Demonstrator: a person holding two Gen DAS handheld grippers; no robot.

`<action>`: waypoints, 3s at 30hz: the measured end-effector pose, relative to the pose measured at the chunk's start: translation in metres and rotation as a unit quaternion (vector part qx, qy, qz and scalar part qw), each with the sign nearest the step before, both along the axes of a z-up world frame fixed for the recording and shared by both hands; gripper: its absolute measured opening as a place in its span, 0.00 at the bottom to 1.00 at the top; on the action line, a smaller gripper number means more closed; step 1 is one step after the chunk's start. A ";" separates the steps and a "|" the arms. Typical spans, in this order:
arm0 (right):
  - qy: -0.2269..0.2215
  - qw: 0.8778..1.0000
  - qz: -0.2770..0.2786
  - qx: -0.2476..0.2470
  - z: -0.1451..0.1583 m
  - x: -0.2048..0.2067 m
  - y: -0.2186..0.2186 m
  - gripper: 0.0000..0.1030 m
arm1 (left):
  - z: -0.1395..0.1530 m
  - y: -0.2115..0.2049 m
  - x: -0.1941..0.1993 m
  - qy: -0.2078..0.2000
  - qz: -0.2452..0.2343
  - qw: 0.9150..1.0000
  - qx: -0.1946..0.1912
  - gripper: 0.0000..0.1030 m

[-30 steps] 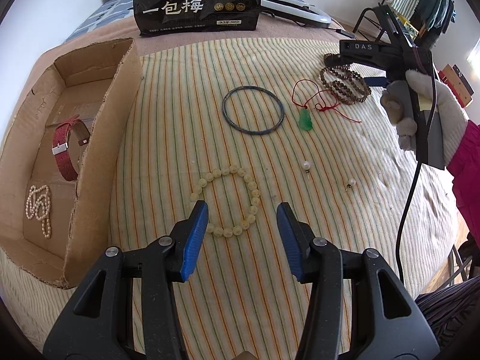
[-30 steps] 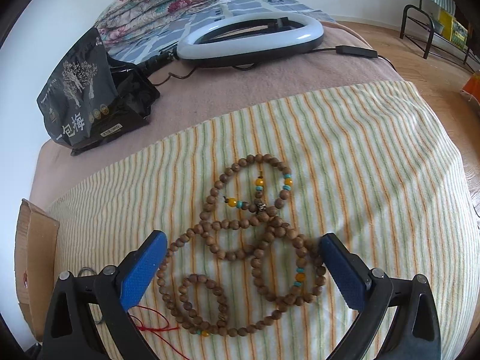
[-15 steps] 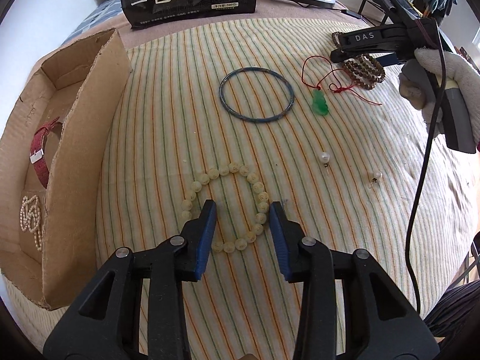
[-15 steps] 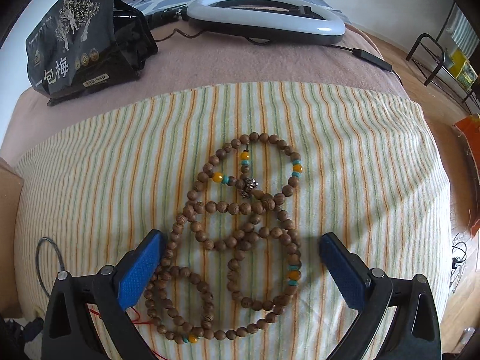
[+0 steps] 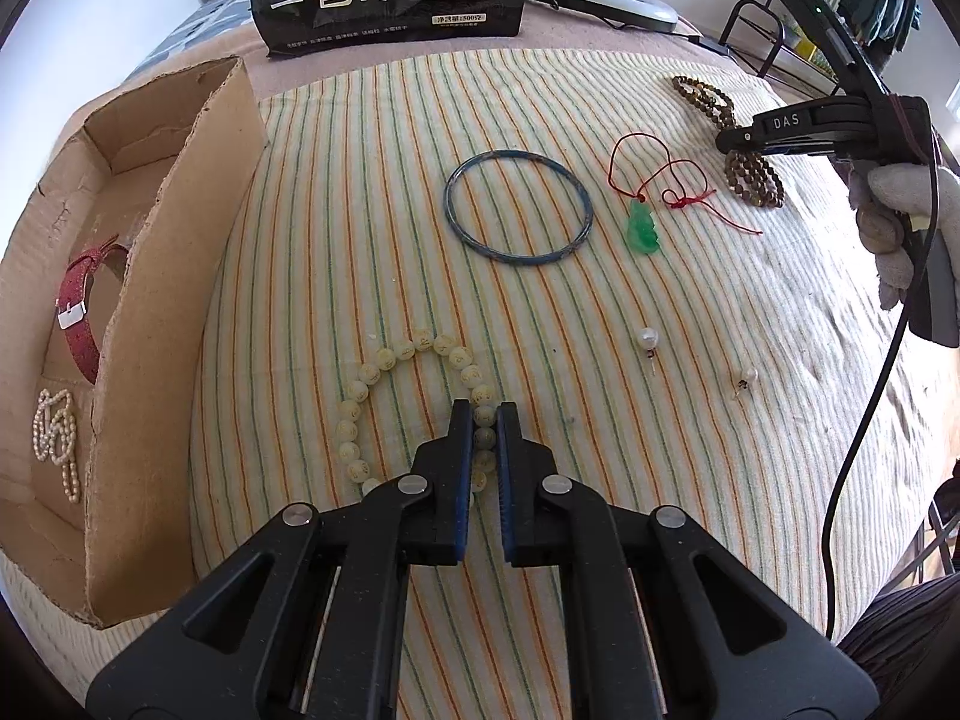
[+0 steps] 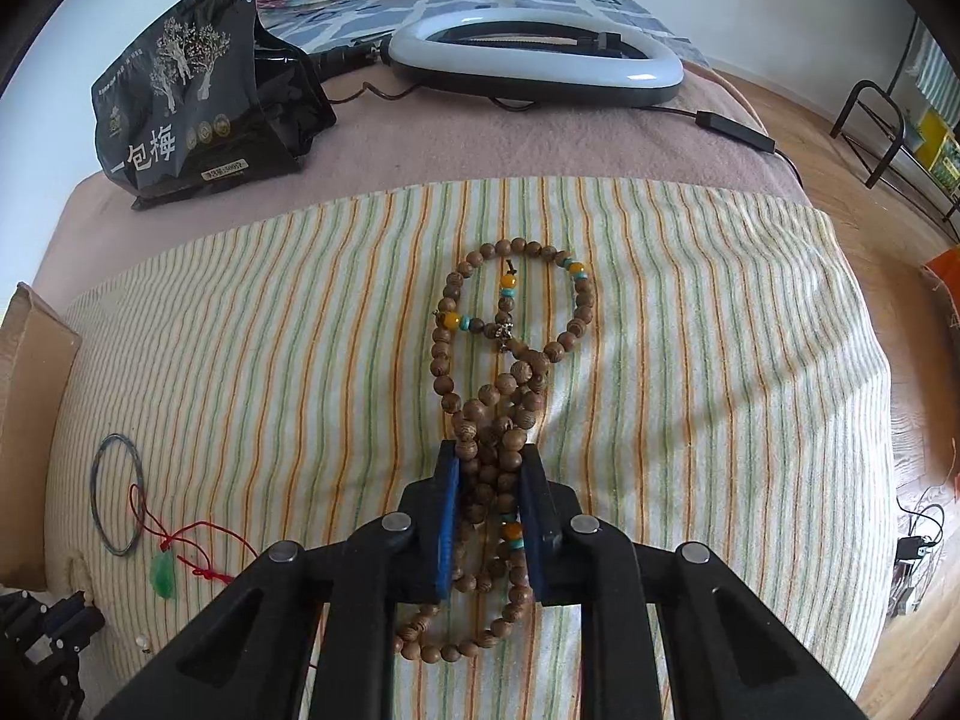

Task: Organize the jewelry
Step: 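Grasp the cream bead bracelet with the left tool while the right tool grasps the wooden mala, then lift and carry the bracelet and wooden mala over the box with both tools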

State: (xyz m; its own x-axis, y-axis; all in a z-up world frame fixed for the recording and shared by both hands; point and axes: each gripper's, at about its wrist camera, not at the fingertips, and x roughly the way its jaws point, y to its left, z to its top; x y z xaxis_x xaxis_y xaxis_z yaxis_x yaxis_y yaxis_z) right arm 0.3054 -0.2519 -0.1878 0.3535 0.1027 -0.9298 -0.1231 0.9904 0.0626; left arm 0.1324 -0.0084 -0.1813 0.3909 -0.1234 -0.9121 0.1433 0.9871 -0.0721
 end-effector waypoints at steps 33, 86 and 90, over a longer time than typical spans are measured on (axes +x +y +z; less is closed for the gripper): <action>-0.171 0.983 0.041 0.049 0.166 -0.098 0.004 0.10 | 0.113 0.035 -0.028 -0.124 0.035 0.987 -0.097 0.05; -0.192 0.938 0.260 0.127 0.212 -0.110 0.270 0.10 | 0.152 0.185 -0.058 -0.166 0.153 0.973 -0.055 0.05; -0.184 0.938 0.268 0.119 0.203 -0.102 0.287 0.10 | 0.147 0.185 -0.053 -0.156 0.151 0.974 -0.058 0.05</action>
State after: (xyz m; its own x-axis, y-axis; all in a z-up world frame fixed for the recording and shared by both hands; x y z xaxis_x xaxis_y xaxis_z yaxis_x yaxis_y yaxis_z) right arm 0.2035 0.0356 0.0150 0.4848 0.5469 -0.6825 -0.6559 0.7436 0.1299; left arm 0.0794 0.1770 -0.0343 0.6820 -0.0545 -0.7293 -0.1191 0.9756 -0.1843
